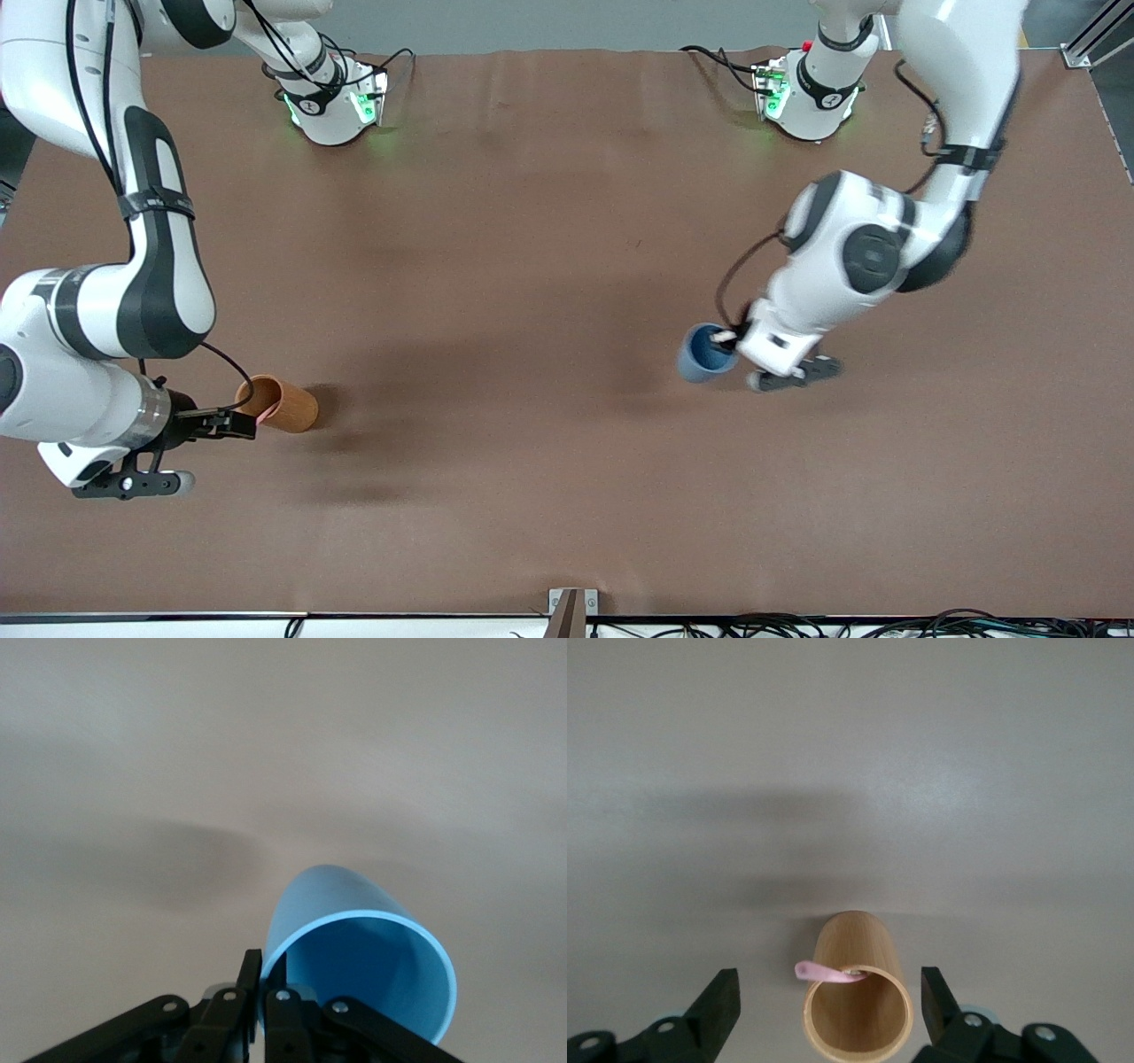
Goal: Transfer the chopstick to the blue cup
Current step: 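Carry the blue cup toward the table middle while the right gripper grasps the chopstick, then release the blue cup with the left gripper while the right gripper lifts the chopstick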
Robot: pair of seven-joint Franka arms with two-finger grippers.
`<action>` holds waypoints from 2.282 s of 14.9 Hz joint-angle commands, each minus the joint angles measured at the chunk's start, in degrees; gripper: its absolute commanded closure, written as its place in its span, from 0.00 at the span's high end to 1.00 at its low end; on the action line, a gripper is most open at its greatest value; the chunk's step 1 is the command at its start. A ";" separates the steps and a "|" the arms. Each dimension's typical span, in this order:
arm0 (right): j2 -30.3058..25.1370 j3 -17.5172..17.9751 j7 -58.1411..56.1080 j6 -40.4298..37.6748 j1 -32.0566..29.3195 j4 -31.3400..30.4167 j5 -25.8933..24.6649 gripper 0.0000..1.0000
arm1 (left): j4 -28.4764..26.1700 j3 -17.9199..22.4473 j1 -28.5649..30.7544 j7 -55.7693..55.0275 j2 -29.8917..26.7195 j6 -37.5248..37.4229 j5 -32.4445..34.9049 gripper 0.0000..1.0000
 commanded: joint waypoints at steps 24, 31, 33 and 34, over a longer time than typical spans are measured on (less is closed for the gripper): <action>-9.37 -0.20 0.86 -5.06 0.58 -0.90 -1.94 0.01 | 13.02 0.47 -6.20 -16.01 3.65 0.41 12.71 1.00; -15.89 0.24 8.29 -5.51 7.94 -0.38 -1.58 0.01 | 11.17 -0.41 5.93 6.64 -8.75 -13.37 9.74 1.00; -15.89 0.33 17.34 -5.24 12.24 0.07 -1.58 0.01 | 11.26 -0.41 9.18 15.34 -11.48 -17.41 8.15 1.00; -15.89 0.24 21.04 -4.46 15.05 0.33 -1.67 0.01 | 11.26 -0.41 10.50 18.86 -12.88 -19.08 7.44 1.00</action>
